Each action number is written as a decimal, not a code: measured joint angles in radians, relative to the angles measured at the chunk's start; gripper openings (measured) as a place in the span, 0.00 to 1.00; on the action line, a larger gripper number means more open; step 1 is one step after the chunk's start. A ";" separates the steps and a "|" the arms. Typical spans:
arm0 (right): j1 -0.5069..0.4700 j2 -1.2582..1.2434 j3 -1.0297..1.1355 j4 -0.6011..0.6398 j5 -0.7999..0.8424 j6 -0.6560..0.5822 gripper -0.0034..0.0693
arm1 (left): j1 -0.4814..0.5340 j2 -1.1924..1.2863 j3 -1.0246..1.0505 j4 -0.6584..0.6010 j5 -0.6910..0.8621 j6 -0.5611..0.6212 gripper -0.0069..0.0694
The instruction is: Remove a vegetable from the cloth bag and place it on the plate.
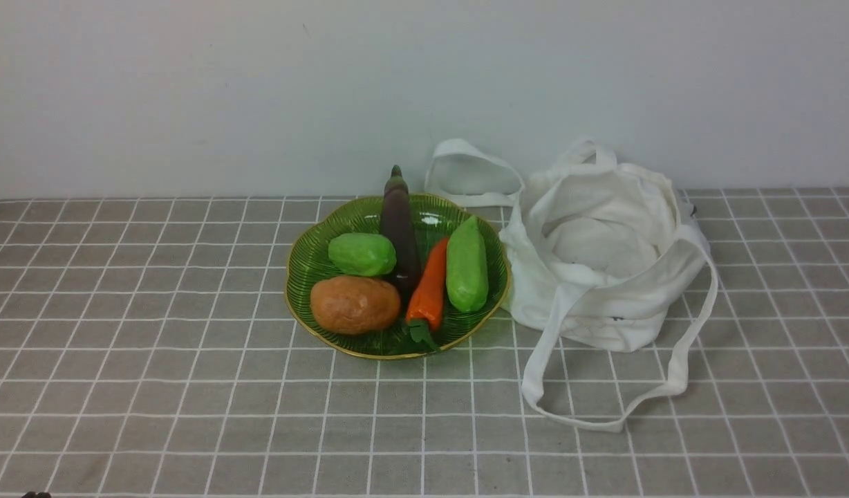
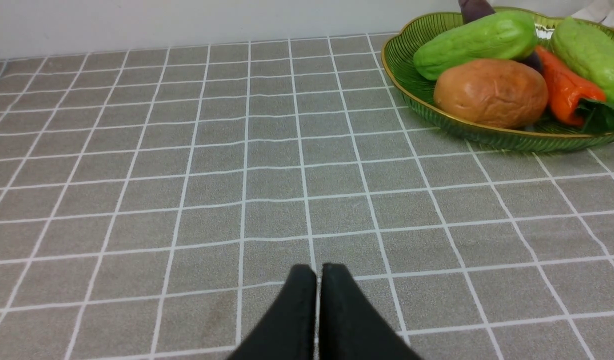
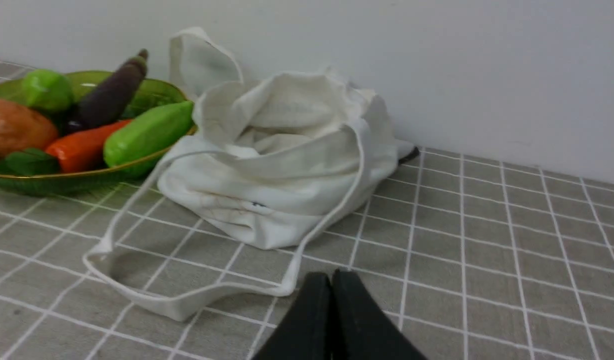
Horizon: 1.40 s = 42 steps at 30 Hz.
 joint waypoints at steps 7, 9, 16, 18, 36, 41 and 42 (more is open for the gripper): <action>-0.071 -0.032 0.037 0.000 -0.003 0.003 0.03 | 0.000 0.000 0.000 0.000 0.000 0.000 0.08; -0.087 -0.032 0.037 0.000 0.001 0.003 0.03 | 0.000 0.000 0.000 0.000 0.000 0.000 0.08; -0.137 -0.032 0.037 0.000 0.008 0.003 0.03 | 0.000 0.000 0.000 0.000 0.000 0.000 0.08; -0.147 -0.032 0.037 0.000 0.008 0.003 0.03 | 0.000 0.000 0.000 0.000 0.000 0.000 0.08; -0.156 -0.032 0.036 0.000 0.015 0.000 0.03 | 0.000 0.000 0.000 0.000 0.000 0.000 0.08; -0.156 -0.032 0.036 0.000 0.015 0.000 0.03 | 0.000 0.000 0.000 0.000 0.000 0.000 0.08; -0.156 -0.032 0.036 0.000 0.015 0.000 0.03 | 0.000 0.000 0.000 0.000 0.000 0.000 0.08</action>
